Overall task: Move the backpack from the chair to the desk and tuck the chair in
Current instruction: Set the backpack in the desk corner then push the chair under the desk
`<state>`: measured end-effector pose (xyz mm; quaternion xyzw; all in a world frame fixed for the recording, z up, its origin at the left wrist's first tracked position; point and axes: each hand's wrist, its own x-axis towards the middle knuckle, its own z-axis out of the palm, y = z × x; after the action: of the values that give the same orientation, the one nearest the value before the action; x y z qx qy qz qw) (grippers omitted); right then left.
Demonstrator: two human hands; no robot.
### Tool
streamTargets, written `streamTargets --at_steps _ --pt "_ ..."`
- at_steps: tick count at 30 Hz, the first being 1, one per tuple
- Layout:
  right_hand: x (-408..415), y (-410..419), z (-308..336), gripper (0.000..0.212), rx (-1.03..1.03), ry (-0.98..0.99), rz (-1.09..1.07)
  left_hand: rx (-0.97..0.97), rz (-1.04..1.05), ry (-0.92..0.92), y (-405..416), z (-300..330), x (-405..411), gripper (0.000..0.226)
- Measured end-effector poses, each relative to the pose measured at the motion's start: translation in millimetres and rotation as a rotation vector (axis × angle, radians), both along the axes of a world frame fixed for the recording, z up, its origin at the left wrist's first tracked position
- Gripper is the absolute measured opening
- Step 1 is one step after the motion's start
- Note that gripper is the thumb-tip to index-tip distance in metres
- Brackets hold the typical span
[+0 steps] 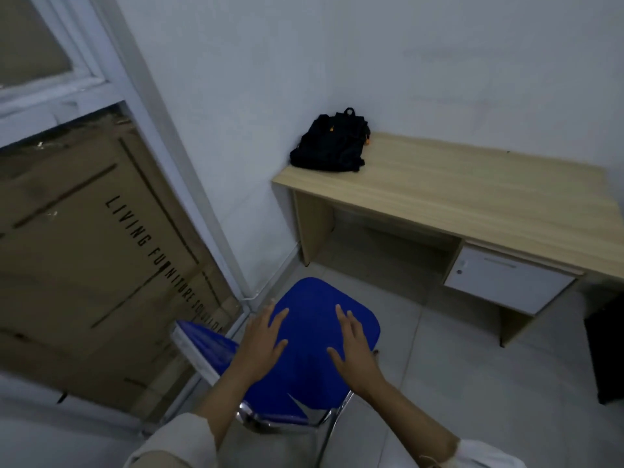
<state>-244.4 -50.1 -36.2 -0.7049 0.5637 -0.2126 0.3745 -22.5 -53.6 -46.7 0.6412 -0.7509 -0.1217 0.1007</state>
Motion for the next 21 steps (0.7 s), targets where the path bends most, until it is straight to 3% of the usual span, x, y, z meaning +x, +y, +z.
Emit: streamTargets --at_steps 13,21 --pt "60 43 0 0.083 0.067 -0.018 0.095 0.003 0.03 0.057 38 3 68 0.05" --pt "156 52 8 0.093 0.103 -0.13 -0.006 -0.031 -0.172 0.078 20 17 146 0.081"
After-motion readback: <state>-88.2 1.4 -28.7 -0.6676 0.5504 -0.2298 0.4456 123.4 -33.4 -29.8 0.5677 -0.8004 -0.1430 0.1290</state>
